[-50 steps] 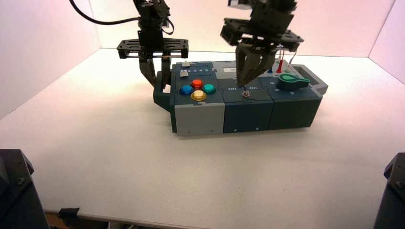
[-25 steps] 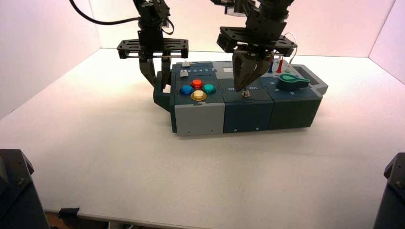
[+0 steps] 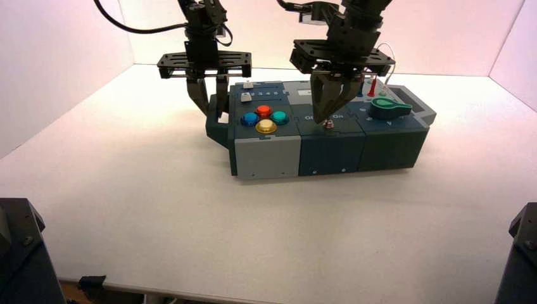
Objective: Flip the bottom switch on with the right gripper.
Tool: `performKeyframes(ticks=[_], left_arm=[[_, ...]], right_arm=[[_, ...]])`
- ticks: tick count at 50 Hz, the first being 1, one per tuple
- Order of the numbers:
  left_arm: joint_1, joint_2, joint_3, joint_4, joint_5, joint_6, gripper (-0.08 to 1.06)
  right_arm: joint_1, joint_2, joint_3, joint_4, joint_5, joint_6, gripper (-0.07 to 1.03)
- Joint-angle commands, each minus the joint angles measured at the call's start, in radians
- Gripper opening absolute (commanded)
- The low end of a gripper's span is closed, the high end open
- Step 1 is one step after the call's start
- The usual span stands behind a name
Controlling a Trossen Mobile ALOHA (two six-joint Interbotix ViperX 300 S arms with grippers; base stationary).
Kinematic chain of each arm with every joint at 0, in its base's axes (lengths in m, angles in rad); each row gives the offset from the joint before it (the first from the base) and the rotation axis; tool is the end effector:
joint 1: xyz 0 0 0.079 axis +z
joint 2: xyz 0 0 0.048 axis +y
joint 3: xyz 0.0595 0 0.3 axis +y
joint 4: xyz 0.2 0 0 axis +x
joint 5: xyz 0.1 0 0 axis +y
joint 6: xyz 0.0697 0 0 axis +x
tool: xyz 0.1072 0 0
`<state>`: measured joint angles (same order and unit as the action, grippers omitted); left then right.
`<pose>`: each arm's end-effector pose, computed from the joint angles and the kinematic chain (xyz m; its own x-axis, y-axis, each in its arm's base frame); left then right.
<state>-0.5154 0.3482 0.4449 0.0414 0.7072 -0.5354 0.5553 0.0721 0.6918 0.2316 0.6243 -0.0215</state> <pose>0.3341 -0.1838 -0.0015 0.0749 -0.0115 -0.9971 0.0109 0.9999 -0.0107 0.2693 0.1950 0.0424 0.0927 0.2154 -0.9721 -0.3979 0.9030 0.1622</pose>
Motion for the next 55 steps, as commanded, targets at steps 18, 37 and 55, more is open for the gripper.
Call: performKeyframes(ticks=[18, 37, 55], left_arm=[[0.005, -0.009, -0.006, -0.002, -0.003, 0.015, -0.03], [0.003, -0.002, -0.014, -0.003, -0.005, 0.012, -0.03], [0.002, -0.009, -0.018, -0.005, -0.003, 0.006, -0.03]], right_arm=[[-0.054, -0.018, -0.035, -0.038, 0.015, -0.005, -0.02], [-0.032, -0.066, -0.058, -0.029, 0.025, -0.003, -0.02], [-0.031, -0.107, -0.080, -0.029, 0.026, -0.002, -0.02]])
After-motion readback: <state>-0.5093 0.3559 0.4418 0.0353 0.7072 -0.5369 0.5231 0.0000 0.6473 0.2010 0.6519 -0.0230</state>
